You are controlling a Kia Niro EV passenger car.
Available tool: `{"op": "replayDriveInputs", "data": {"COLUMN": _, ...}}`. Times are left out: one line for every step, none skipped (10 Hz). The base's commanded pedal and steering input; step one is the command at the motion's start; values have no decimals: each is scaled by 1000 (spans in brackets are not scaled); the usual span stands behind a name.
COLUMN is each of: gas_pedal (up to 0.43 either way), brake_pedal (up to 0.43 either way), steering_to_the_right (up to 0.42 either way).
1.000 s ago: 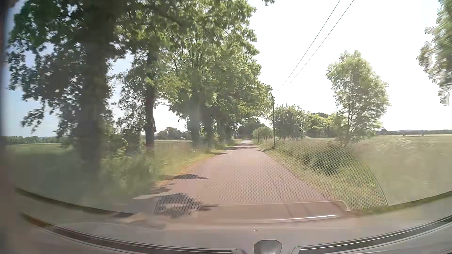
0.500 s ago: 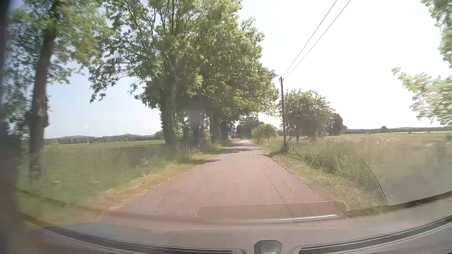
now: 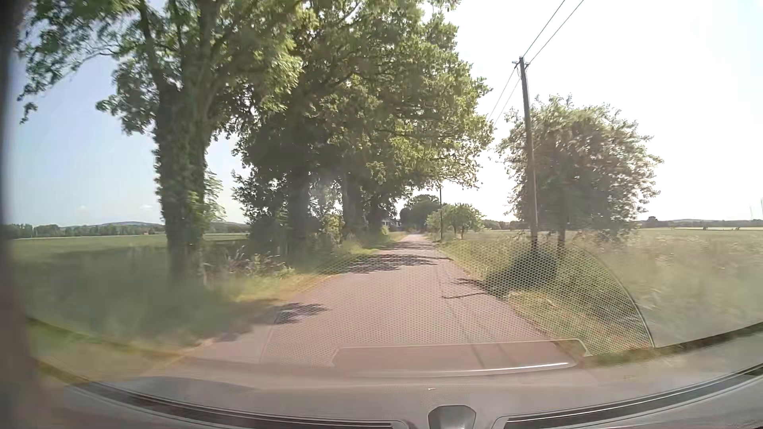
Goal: Follow the waypoints while adhering to traffic rules and regulations
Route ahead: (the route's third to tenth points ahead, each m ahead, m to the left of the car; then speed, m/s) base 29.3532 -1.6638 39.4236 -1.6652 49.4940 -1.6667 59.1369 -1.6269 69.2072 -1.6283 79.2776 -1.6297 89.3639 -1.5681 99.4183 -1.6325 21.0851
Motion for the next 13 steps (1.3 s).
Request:
{"op": "replayDriveInputs", "data": {"gas_pedal": 248, "brake_pedal": 6, "steering_to_the_right": 1}}
{"op": "replayDriveInputs", "data": {"gas_pedal": 260, "brake_pedal": 6, "steering_to_the_right": 1}}
{"op": "replayDriveInputs", "data": {"gas_pedal": 260, "brake_pedal": 6, "steering_to_the_right": 1}}
{"op": "replayDriveInputs", "data": {"gas_pedal": 260, "brake_pedal": 6, "steering_to_the_right": 1}}
{"op": "replayDriveInputs", "data": {"gas_pedal": 260, "brake_pedal": 6, "steering_to_the_right": 1}}
{"op": "replayDriveInputs", "data": {"gas_pedal": 260, "brake_pedal": 6, "steering_to_the_right": 1}}
{"op": "replayDriveInputs", "data": {"gas_pedal": 260, "brake_pedal": 6, "steering_to_the_right": 1}}
{"op": "replayDriveInputs", "data": {"gas_pedal": 260, "brake_pedal": 6, "steering_to_the_right": 1}}
{"op": "replayDriveInputs", "data": {"gas_pedal": 268, "brake_pedal": 6, "steering_to_the_right": 1}}
{"op": "replayDriveInputs", "data": {"gas_pedal": 268, "brake_pedal": 6, "steering_to_the_right": 2}}
{"op": "replayDriveInputs", "data": {"gas_pedal": 268, "brake_pedal": 6, "steering_to_the_right": 2}}
{"op": "replayDriveInputs", "data": {"gas_pedal": 268, "brake_pedal": 6, "steering_to_the_right": 2}}
{"op": "replayDriveInputs", "data": {"gas_pedal": 268, "brake_pedal": 6, "steering_to_the_right": 2}}
